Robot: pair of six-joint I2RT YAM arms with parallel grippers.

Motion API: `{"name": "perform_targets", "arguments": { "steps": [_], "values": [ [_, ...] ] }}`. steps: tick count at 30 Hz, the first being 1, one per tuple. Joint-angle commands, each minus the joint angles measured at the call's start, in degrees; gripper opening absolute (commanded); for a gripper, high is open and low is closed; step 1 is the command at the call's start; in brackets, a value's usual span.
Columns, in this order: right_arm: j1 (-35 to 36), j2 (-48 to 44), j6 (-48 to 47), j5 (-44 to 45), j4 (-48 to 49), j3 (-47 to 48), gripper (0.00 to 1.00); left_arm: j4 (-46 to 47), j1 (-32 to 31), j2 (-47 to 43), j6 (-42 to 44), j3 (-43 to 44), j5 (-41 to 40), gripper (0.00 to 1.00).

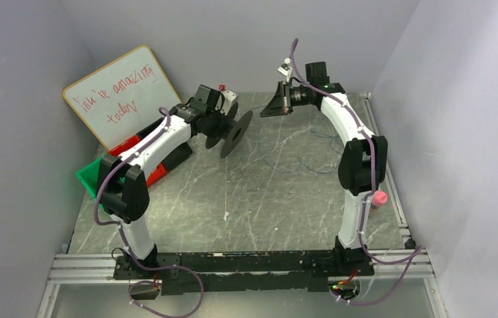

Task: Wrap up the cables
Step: Wrap the cable around the cable reel.

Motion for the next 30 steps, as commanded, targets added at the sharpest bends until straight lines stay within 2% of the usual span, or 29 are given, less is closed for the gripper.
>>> {"name": "perform_targets", "arguments": {
  "steps": [1, 5, 8, 11, 13, 15, 16, 18, 20, 22, 30],
  "values": [
    [3.25, -4.02, 13.81, -8.92, 18.58, -2.56, 0.00, 0.42, 1.10, 1.42, -8.65, 5.49, -8.33, 0.02],
    [6.44, -7.00, 31.92, -11.23, 47.32, -15.23, 0.00, 0.14, 1.10, 3.13, -13.53, 6.55, -7.17, 0.02],
    [8.73, -6.38, 45.55, -12.94, 67.13, -20.90, 0.00, -1.69, 1.06, 5.18, -16.93, 8.42, -5.73, 0.02],
    [10.41, -4.75, 56.33, -13.94, 82.01, -23.96, 0.01, -2.70, 1.05, 6.41, -19.79, 9.86, -4.52, 0.02],
    [11.39, -4.07, 58.22, -13.82, 84.90, -25.33, 0.01, -3.60, 1.03, 7.12, -21.69, 11.10, -4.05, 0.02],
    [12.46, -4.18, 54.81, -13.56, 81.78, -26.32, 0.02, -4.75, 1.15, 7.67, -23.46, 12.52, -4.26, 0.02],
    [12.89, -4.97, 51.19, -12.88, 75.51, -26.47, 0.04, -5.22, 1.31, 7.93, -24.47, 13.27, -4.48, 0.02],
    [13.46, -6.49, 39.15, -10.45, 60.05, -25.43, 0.07, -6.14, 1.65, 8.30, -26.02, 15.01, -4.68, 0.02],
    [13.91, -7.88, 20.86, -6.17, 42.50, -22.79, 0.08, -7.14, 1.88, 8.54, -27.10, 16.71, -4.88, 0.02],
    [14.65, -8.89, 11.10, -2.39, 31.59, -21.18, 0.07, -7.79, 2.19, 8.63, -28.04, 18.07, -4.96, 0.02],
    [17.40, -9.58, -2.97, 0.47, 23.47, -23.85, 0.07, -9.83, 6.29, 9.57, -32.90, 23.56, 0.02, 0.02]
  ]
}}
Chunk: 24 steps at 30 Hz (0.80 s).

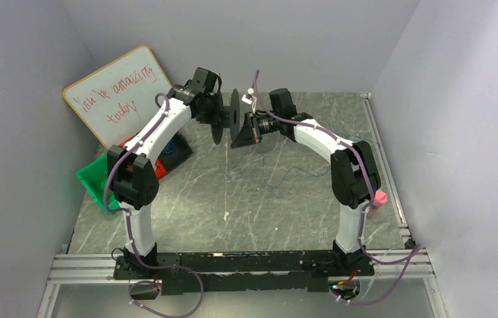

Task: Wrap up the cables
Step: Wrap the cable around the cable reel.

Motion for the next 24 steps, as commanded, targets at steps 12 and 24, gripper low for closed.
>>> {"name": "perform_targets", "arguments": {
  "steps": [12, 24],
  "values": [
    [2.54, -0.70, -22.28, 0.39, -14.20, -1.19, 0.04, 4.20, 11.26, -1.87, -8.69, 8.34, 17.79, 0.02],
    [-2.76, 4.53, -21.77, -2.43, -14.52, -0.05, 0.05, 13.45, 19.30, -7.54, -8.19, 3.44, 43.64, 0.02]
  ]
}}
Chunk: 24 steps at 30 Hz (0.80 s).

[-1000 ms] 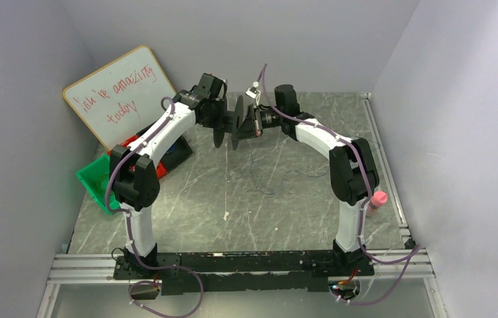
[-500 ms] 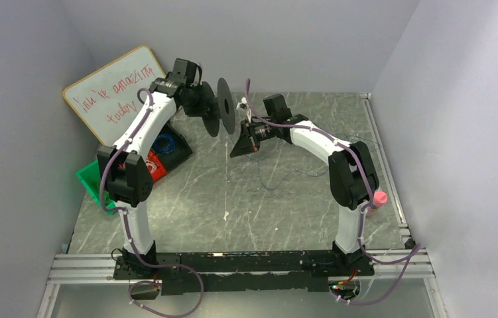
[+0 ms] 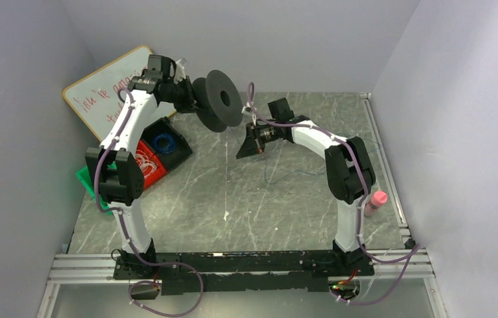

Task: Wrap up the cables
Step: Wrap the cable around the cable reel.

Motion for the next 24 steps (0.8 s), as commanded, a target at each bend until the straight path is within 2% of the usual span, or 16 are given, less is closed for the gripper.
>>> {"name": "perform_targets", "arguments": {
  "steps": [1, 9, 15, 19, 24],
  "values": [
    [-3.43, 1.43, -0.23, -4.07, -2.25, 0.53, 0.05, 13.95, 3.91, -7.32, -0.08, -0.15, 13.79, 0.02],
    [-11.81, 1.99, 2.46, -7.74, -1.51, 0.85, 0.07, 10.92, 4.12, -10.47, 12.00, -0.23, 19.90, 0.02],
    [-16.39, 2.82, 8.14, -9.44, 1.18, 1.47, 0.00, 2.22, 3.55, -10.60, 23.31, 1.38, 22.77, 0.02],
    [-18.23, 3.31, 12.87, -10.68, 1.93, 3.67, 0.00, -3.50, 1.16, -10.70, 32.54, 1.44, 19.38, 0.02],
    [-21.59, 1.36, 23.12, -13.54, 10.16, 2.27, 0.00, -1.64, -2.13, -13.55, 36.69, -3.34, 8.97, 0.02]
  ]
}}
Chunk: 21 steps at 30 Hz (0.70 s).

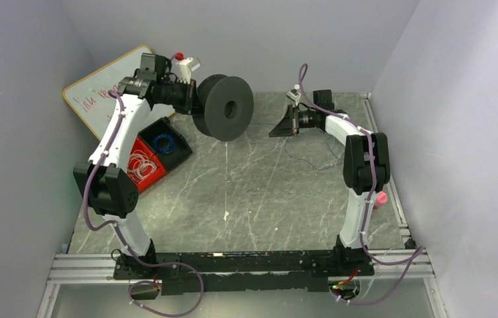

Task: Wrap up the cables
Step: Wrap the cable around the cable reel.

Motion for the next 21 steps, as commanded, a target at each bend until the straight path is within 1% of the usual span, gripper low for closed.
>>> {"name": "perform_targets", "arguments": {
  "steps": [1, 3, 4, 8, 12, 18, 21],
  "values": [
    [-3.39, -2.40, 12.17, -4.12, 11.50, 0.00, 0.00, 2.09, -3.17, -5.80, 8.40, -2.14, -8.50, 0.02],
    [-4.53, -3.82, 16.51, -4.39, 16.47, -1.86, 0.00, 3.29, -4.80, -6.66, 9.29, -4.08, -13.49, 0.02],
    [-4.82, -4.41, 17.15, -4.35, 18.50, -2.32, 0.00, 4.01, -5.53, -6.82, 9.37, -5.18, -14.98, 0.02],
    [-4.98, -5.69, 15.16, -3.77, 17.24, -1.95, 0.00, 5.37, -9.38, -6.15, 10.35, -7.19, -19.51, 0.02],
    [-5.07, -6.67, 16.91, -4.59, 18.22, -2.26, 0.00, 6.79, -13.20, -5.31, 10.79, -8.99, -23.33, 0.02],
    [-5.16, -8.97, 24.90, -5.49, 27.80, -5.09, 0.00, 9.06, -16.35, -2.99, 9.68, -10.68, -29.45, 0.02],
    [-5.16, -9.61, 28.05, -5.87, 32.37, -6.29, 0.00, 10.19, -17.77, -1.96, 9.04, -11.48, -31.13, 0.02]
  ]
}}
